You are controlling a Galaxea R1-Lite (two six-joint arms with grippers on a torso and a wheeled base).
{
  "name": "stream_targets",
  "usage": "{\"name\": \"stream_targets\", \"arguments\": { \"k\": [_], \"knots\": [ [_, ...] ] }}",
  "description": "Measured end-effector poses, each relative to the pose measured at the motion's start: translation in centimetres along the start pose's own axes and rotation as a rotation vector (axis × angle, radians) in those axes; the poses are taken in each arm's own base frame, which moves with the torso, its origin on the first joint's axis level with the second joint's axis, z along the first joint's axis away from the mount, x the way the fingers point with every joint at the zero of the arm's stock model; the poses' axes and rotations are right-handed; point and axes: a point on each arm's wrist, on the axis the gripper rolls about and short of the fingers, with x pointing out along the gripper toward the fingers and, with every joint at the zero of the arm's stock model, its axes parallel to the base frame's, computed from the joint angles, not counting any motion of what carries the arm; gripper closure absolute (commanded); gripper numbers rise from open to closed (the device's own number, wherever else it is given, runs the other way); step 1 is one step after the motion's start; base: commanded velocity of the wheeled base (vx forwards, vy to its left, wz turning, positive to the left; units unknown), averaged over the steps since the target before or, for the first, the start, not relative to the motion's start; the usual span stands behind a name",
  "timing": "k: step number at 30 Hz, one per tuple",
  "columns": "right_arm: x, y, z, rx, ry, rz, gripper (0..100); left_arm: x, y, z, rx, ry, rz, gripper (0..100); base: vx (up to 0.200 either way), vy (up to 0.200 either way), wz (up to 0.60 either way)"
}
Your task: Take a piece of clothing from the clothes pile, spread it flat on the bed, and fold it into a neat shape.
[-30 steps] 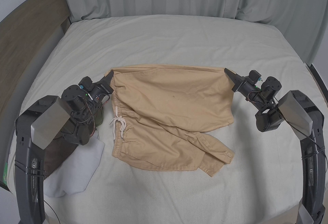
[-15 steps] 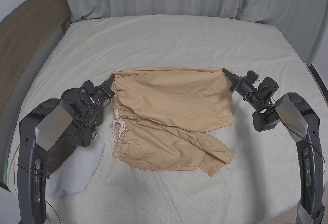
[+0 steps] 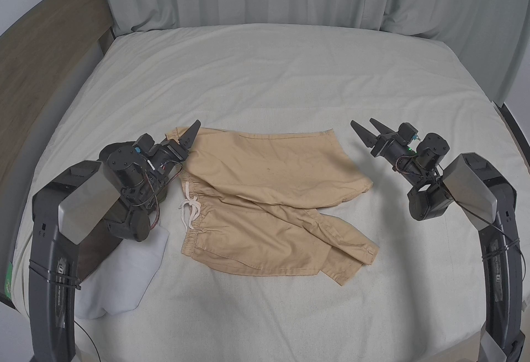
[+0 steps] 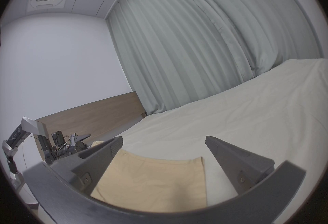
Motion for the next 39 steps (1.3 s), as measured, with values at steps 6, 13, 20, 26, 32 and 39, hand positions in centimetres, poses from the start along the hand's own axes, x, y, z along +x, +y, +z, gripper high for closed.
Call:
{"name": "stream_targets", "arguments": {
  "k": [6,13,20,26,32,39],
  "knots": [
    [-2.1,1.9,-1.2,0.046,0.078,-0.016,0,-1.5,0.0,-0.7,-0.015,0.064,0.034,0,0.000,0.000,0.00],
    [-5.2,4.5,-1.4,0.077,0.189,-0.039,0,-5.7,-0.7,-1.1,-0.019,0.234,0.068,0,0.000,0.000,0.00],
    [-9.4,7.5,-0.3,0.099,0.307,-0.064,0,-11.1,-4.0,2.8,-0.004,0.376,-0.021,0,0.000,0.000,0.00],
    [-13.1,10.5,1.5,0.124,0.386,-0.064,0,-16.2,-7.2,5.8,0.015,0.487,-0.190,0,0.000,0.000,0.00],
    [-15.0,12.3,3.1,0.113,0.400,-0.049,0,-18.6,-9.1,8.1,0.087,0.474,-0.268,0,0.000,0.000,0.00],
    [-15.5,12.9,3.7,0.108,0.399,-0.040,0,-19.5,-9.6,8.5,0.213,0.464,-0.314,0,0.000,0.000,0.00]
  ]
}}
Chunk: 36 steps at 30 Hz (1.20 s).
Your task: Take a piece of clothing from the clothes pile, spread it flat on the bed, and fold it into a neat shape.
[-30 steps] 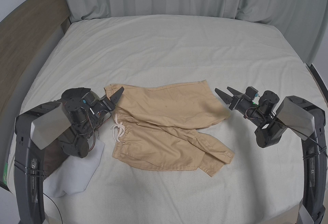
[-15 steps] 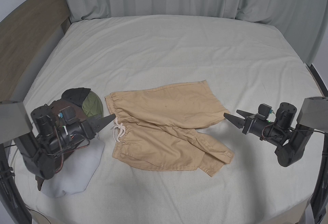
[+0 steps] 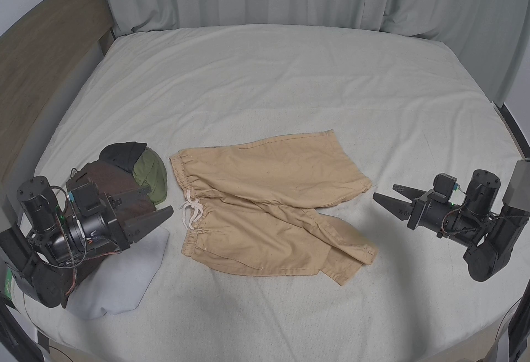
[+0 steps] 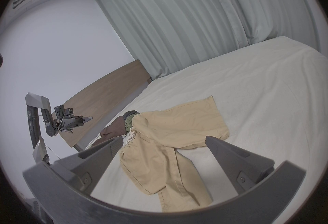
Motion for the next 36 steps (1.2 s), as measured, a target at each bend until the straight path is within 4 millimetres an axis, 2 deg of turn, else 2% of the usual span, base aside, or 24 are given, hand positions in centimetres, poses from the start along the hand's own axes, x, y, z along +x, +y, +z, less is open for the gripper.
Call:
{"name": "stream_targets", "arguments": {
  "k": [9,15,23,36],
  "knots": [
    [-0.5,0.4,-0.7,0.018,0.034,0.010,0,-0.4,0.5,-1.6,0.200,0.054,-0.046,0,0.000,0.000,0.00],
    [-0.7,0.3,-1.5,0.038,0.065,0.004,0,-0.5,0.9,-2.3,0.188,0.073,-0.051,0,0.000,0.000,0.00],
    [-1.2,0.7,-3.7,0.089,0.153,0.001,0,-0.5,1.0,-2.6,0.205,0.084,-0.053,0,0.000,0.000,0.00],
    [-0.7,0.1,-6.8,0.147,0.258,-0.014,0,-0.6,1.2,-2.8,0.203,0.087,-0.048,0,0.000,0.000,0.00]
  ]
}}
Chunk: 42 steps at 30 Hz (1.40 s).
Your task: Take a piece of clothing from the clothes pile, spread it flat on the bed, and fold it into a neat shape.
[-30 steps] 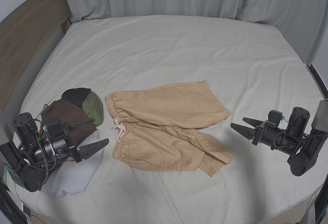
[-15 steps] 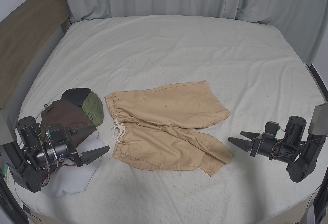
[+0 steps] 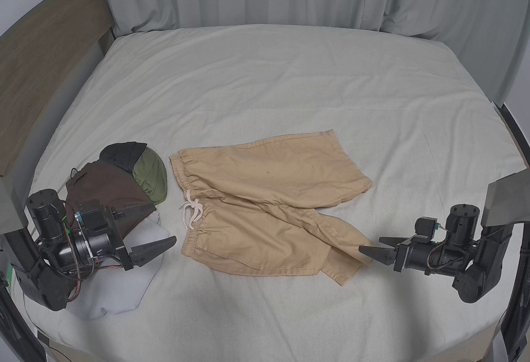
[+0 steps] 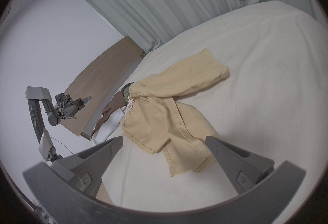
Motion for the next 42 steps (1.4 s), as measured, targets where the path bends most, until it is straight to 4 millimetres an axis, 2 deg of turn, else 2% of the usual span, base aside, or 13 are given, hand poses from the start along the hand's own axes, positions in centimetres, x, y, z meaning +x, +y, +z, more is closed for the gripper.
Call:
{"name": "stream_targets", "arguments": {
  "k": [31,42],
  "knots": [
    [1.7,-2.1,-2.2,0.031,0.064,-0.029,0,0.0,0.1,-0.2,-0.003,0.005,0.002,0,0.000,0.000,0.00],
    [2.3,-1.8,-2.8,0.033,0.089,-0.013,0,0.0,0.1,-0.2,-0.002,0.004,0.002,0,0.000,0.000,0.00]
  ]
}}
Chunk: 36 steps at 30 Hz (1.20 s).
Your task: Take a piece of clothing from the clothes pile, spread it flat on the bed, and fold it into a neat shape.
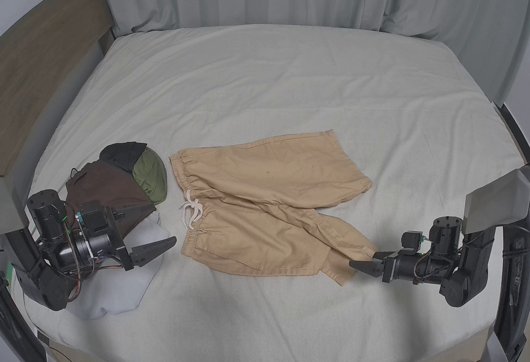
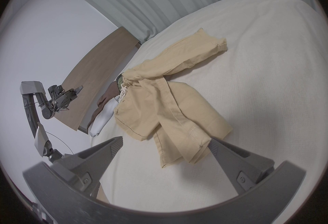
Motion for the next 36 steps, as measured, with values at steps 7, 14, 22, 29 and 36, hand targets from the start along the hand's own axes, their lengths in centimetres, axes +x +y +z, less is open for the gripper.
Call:
{"name": "stream_targets", "arguments": {
  "k": [7,14,22,29,36],
  "knots": [
    [0.4,0.1,0.2,-0.012,-0.009,0.009,100,0.0,0.0,0.0,0.001,-0.001,0.000,0,0.000,0.000,0.00],
    [0.7,-0.1,0.6,-0.022,-0.027,0.011,100,0.0,0.0,0.0,0.000,0.000,0.000,0,0.000,0.000,0.00],
    [0.6,-0.2,0.8,-0.028,-0.034,0.007,100,0.0,-0.1,0.0,-0.001,0.001,0.000,0,0.000,0.000,0.00],
    [0.4,0.0,1.2,-0.038,-0.048,0.009,100,-0.2,-0.1,0.0,-0.004,0.003,0.003,0,0.000,0.000,0.00],
    [-0.1,0.4,2.2,-0.058,-0.082,0.009,100,-0.1,-0.1,-0.1,-0.004,0.003,0.000,0,0.000,0.000,0.00]
  ]
}}
